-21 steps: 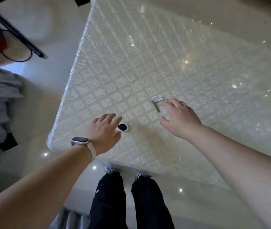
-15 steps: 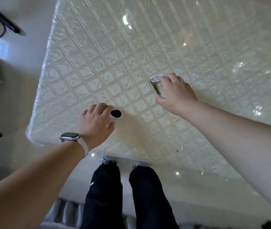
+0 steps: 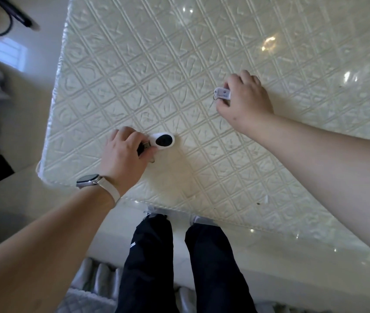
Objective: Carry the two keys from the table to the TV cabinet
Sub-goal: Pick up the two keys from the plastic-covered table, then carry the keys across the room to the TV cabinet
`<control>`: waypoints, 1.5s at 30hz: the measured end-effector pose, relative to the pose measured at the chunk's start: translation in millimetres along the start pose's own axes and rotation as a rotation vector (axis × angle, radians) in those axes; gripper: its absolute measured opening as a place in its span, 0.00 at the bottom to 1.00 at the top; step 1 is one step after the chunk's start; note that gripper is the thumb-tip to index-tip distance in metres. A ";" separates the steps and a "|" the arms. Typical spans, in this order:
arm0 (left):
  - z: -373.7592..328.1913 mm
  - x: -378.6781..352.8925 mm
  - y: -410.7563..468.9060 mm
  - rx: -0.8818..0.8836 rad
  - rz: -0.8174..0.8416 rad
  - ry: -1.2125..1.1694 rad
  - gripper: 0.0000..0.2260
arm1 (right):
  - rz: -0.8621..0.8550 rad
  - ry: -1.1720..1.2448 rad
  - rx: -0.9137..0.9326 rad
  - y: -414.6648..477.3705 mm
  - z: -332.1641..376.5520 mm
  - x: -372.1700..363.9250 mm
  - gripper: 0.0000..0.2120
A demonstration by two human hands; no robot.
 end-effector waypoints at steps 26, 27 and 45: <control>-87.3 118.4 -49.9 0.062 0.068 -0.808 0.02 | -0.168 0.806 -0.127 -101.2 99.9 106.6 0.11; -96.7 130.6 -54.6 0.040 0.095 -0.847 0.03 | -0.188 0.902 -0.176 -106.8 107.2 118.6 0.12; -214.6 295.6 -144.0 -0.039 0.366 -0.903 0.07 | -0.764 1.221 -0.561 -229.4 167.3 309.2 0.12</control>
Point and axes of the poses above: each hand's wrist, its own y-axis towards the middle knuckle, its own x-axis out of the back of the hand, z = x × y, the point moved 9 cm from there along y, towards the middle knuckle, and after that the axes turned 15 degrees about x, right-handed, at the moved point
